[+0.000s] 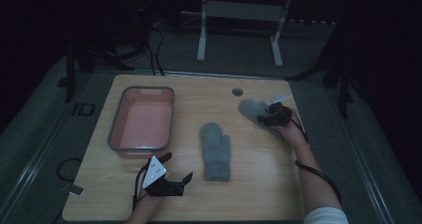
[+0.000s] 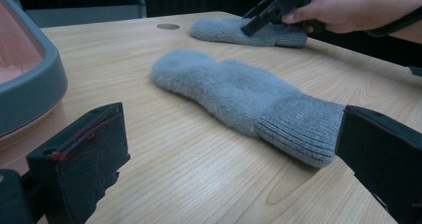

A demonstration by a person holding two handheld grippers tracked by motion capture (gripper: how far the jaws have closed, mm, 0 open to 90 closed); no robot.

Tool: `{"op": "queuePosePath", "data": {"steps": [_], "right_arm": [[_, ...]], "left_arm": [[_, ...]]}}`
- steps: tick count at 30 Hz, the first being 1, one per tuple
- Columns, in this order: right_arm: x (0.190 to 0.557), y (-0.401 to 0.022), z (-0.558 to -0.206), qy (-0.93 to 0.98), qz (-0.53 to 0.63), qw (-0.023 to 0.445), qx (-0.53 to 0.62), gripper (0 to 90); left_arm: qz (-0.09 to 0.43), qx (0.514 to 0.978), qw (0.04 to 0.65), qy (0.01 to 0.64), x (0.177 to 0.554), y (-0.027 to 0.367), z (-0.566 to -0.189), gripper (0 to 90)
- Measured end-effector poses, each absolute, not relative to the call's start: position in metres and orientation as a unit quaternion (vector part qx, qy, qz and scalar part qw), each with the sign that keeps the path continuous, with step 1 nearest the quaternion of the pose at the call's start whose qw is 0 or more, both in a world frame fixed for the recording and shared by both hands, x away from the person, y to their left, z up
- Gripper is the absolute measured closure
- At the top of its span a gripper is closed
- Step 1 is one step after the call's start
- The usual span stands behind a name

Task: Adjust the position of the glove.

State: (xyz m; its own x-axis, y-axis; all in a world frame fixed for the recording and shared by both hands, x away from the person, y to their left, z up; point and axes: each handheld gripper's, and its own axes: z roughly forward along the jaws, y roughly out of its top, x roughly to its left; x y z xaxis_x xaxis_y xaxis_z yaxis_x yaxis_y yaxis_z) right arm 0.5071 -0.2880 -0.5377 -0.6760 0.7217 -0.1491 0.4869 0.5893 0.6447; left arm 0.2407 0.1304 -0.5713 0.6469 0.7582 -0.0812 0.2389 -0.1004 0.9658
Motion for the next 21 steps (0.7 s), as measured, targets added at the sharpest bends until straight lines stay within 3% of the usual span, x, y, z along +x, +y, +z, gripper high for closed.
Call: {"op": "queuePosePath", "data": {"steps": [10, 21], "right_arm": [[0.498, -0.290, -0.546, 0.848, 0.307, 0.221, 0.372, 70.4], [0.485, -0.285, -0.536, 0.820, 0.315, 0.233, 0.417, 79.6]], "left_arm": [[0.227, 0.706, 0.570, 0.354, 0.240, 0.130, -0.571, 0.6], [0.226, 0.704, 0.572, 0.355, 0.241, 0.131, -0.571, 0.6]]}}
